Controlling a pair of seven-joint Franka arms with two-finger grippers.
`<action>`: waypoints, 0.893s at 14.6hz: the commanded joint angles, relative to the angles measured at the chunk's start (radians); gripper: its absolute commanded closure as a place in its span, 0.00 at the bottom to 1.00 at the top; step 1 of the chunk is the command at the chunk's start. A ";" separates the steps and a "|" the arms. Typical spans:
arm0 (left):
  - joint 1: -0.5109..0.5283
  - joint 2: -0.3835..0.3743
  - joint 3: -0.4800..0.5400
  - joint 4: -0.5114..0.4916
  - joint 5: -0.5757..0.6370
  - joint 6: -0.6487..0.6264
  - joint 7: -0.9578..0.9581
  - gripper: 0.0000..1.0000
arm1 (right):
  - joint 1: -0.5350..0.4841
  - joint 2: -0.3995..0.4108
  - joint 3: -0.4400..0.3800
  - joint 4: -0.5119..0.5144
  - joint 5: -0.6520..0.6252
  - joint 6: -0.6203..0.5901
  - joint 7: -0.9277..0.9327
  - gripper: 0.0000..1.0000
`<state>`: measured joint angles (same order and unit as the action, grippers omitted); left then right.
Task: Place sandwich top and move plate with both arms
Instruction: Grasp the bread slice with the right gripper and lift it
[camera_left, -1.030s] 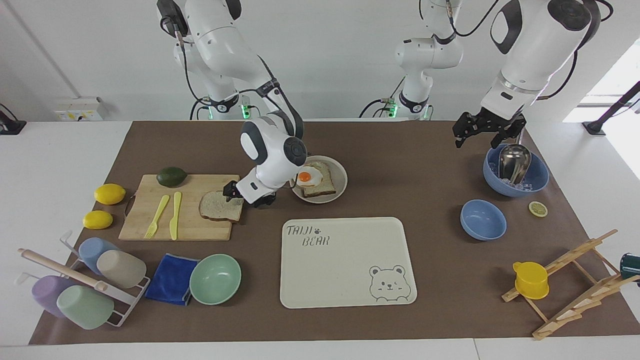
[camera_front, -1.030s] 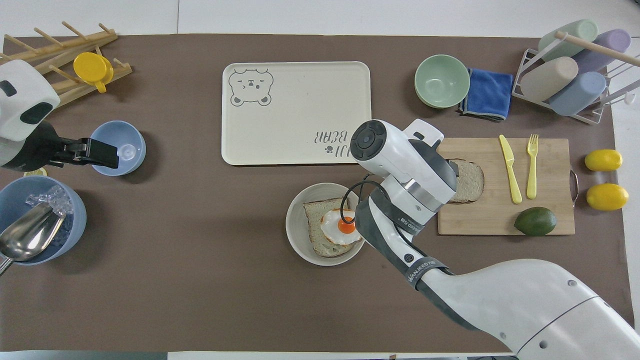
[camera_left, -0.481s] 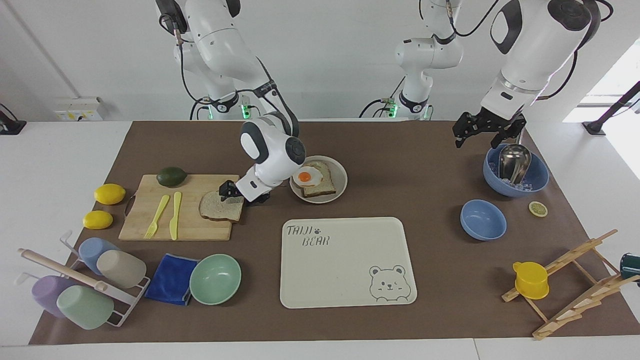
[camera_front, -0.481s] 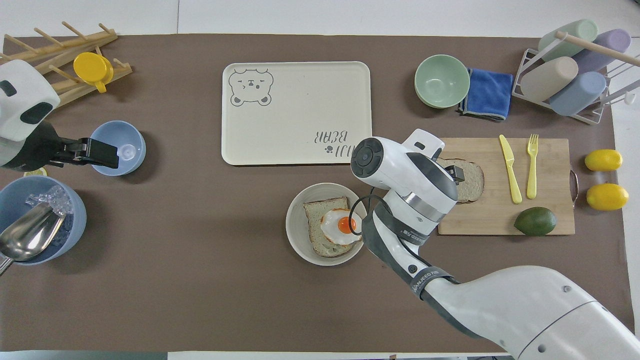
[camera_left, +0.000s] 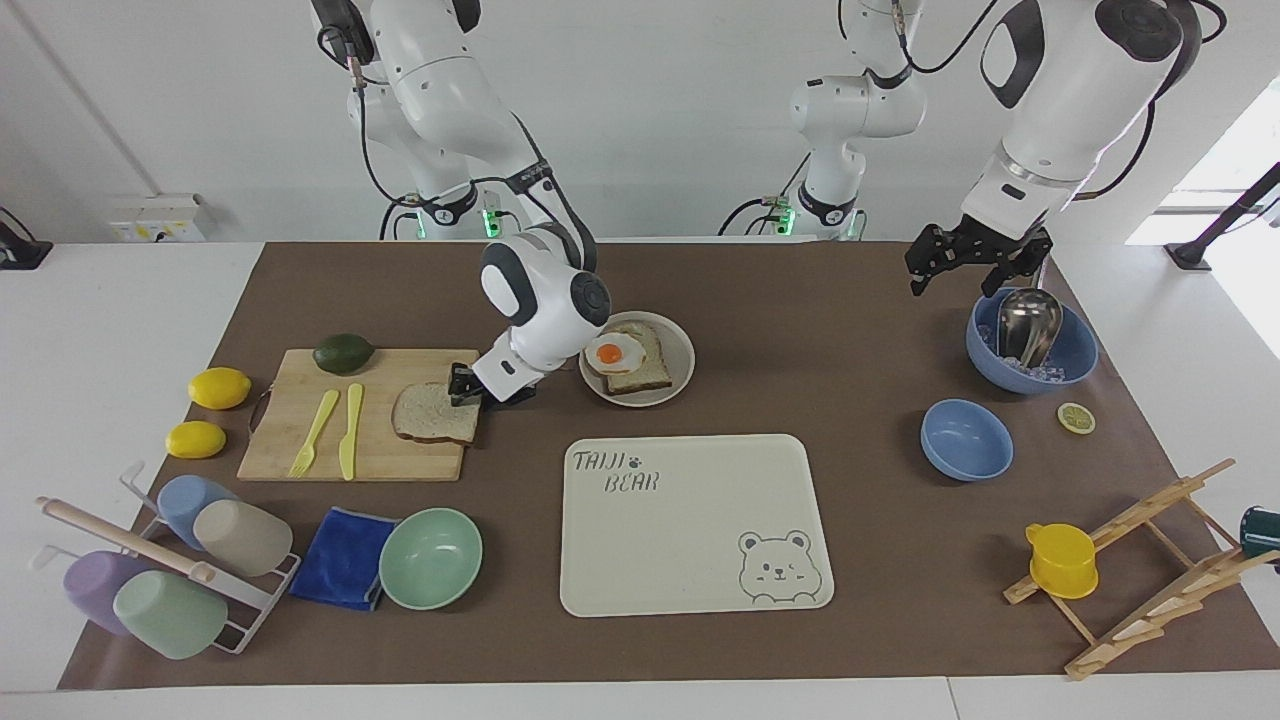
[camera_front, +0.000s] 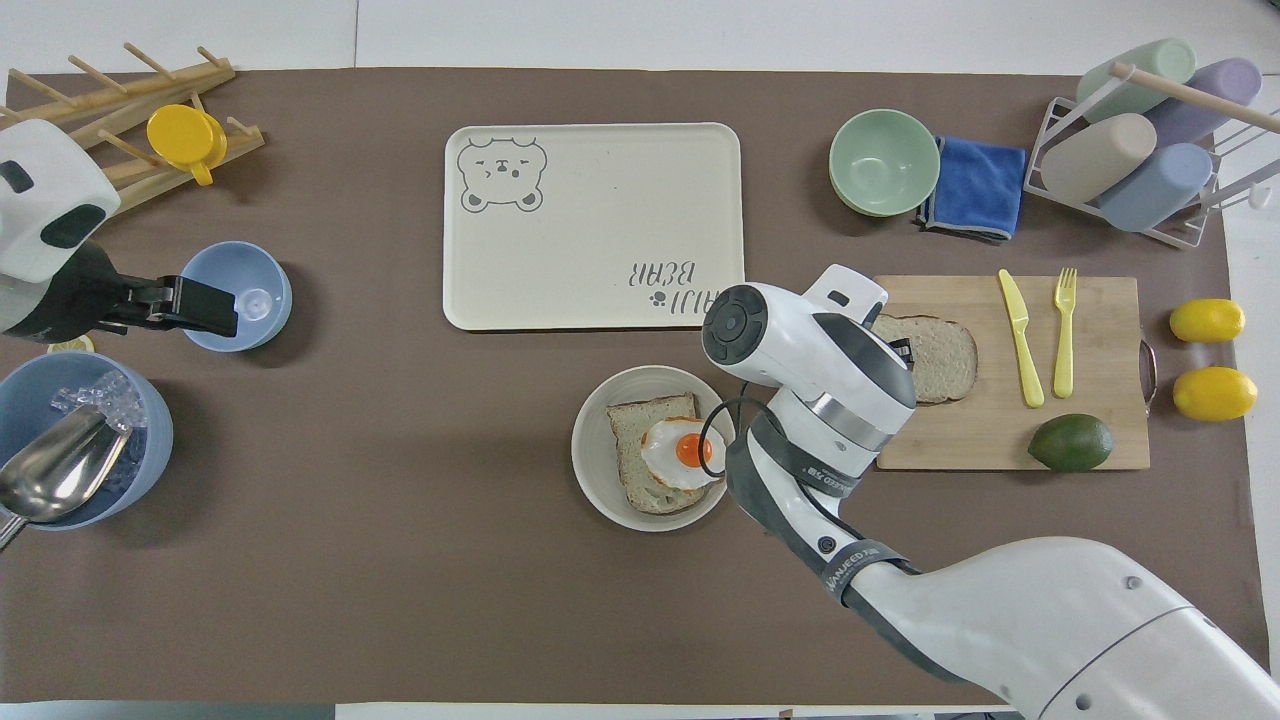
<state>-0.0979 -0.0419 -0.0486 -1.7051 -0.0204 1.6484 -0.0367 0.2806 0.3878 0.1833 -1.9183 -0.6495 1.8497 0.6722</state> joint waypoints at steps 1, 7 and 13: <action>0.007 -0.019 -0.002 -0.016 -0.009 -0.004 -0.003 0.00 | -0.006 -0.020 0.015 0.005 -0.024 -0.021 0.007 1.00; 0.007 -0.019 -0.002 -0.016 -0.007 -0.004 -0.003 0.00 | -0.005 0.023 0.169 0.257 -0.013 -0.348 -0.051 1.00; 0.007 -0.019 -0.002 -0.016 -0.007 -0.004 -0.003 0.00 | -0.006 -0.033 0.375 0.314 -0.006 -0.601 -0.011 1.00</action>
<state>-0.0979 -0.0419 -0.0486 -1.7051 -0.0205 1.6484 -0.0367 0.2828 0.3783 0.4842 -1.6303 -0.6538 1.3321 0.6446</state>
